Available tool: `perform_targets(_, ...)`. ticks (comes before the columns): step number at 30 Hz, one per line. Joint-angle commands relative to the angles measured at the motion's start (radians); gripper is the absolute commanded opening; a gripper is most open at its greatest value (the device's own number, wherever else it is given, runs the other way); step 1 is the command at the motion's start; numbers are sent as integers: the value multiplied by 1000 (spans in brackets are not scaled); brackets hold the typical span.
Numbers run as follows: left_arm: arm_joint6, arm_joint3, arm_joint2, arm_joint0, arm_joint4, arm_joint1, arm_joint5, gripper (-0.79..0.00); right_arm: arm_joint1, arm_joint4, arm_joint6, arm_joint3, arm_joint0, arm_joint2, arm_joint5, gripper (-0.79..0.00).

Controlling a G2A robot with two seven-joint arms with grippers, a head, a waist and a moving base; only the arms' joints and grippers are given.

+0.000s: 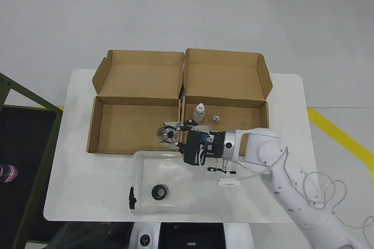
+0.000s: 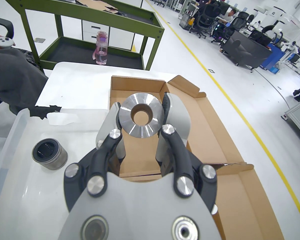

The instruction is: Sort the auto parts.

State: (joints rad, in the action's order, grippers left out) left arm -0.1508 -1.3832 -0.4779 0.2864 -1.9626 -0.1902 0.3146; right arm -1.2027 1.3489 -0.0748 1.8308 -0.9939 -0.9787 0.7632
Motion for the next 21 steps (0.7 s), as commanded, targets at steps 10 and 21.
perform_targets(10,0,0,0,0,0,0,0,0,2,-38,76,-12,-16,-45,-47,-785)
perform_targets(21,0,0,0,0,0,0,0,0,-16,-70,107,-96,36,-10,-94,-785)
